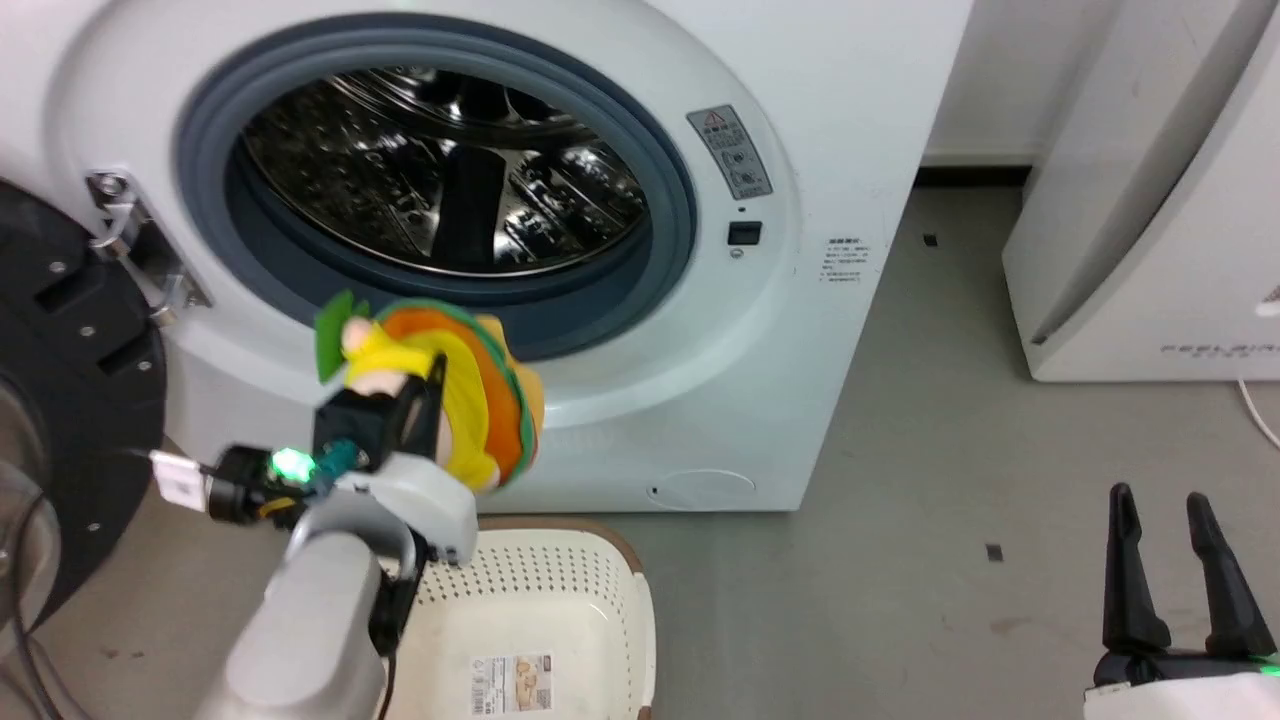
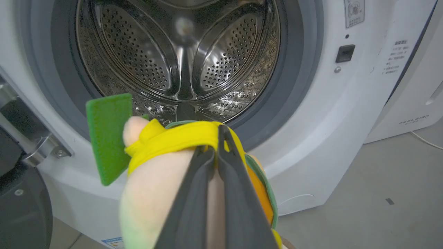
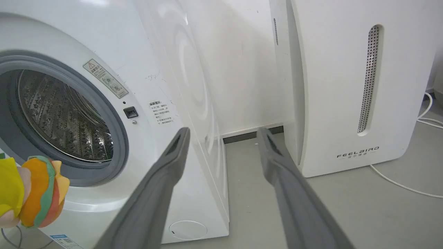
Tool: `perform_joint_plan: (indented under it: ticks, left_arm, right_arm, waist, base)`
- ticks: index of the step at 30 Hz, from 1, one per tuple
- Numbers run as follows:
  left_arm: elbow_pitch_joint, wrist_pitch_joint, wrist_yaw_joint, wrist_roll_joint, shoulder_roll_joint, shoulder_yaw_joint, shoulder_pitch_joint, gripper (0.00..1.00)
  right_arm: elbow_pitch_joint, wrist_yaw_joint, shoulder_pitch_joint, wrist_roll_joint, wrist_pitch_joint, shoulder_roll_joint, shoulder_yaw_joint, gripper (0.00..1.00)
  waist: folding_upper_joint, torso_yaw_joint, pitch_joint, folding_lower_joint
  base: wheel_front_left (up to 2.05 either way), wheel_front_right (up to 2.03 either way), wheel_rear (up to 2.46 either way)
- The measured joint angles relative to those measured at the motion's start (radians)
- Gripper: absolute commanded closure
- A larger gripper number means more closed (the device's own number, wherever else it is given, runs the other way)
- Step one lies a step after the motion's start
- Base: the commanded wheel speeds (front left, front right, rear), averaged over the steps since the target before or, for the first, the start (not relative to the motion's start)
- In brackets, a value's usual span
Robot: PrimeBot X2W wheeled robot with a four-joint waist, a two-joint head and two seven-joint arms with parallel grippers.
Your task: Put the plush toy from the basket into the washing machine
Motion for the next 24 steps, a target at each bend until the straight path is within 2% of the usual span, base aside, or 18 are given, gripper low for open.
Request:
perform_joint_plan:
  ticks: [8,16,24]
  left_arm:
    - [-0.041,0.000,0.012,-0.002,0.026,0.073,-0.114,1.00]
    - [-0.042,0.000,0.021,0.013,0.064,0.134,-0.266,1.00]
    - [0.019,0.000,0.020,0.022,0.141,0.180,-0.435,1.00]
  right_arm:
    - [-0.009,0.000,-0.066,0.002,0.000,0.000,0.012,0.00]
    - [-0.019,0.000,-0.158,0.025,0.000,0.000,0.032,0.00]
    - [-0.026,0.000,-0.235,0.067,0.000,0.000,0.050,0.00]
  waist:
    - [0.0000,-0.051,0.089,0.0001]
    - [0.0000,-0.107,0.223,0.0001]
    - [0.0000,-0.167,0.374,0.0002]
  base:
    - [0.00,0.00,0.00]
    - [0.00,0.00,0.00]
    - [0.00,0.00,0.00]
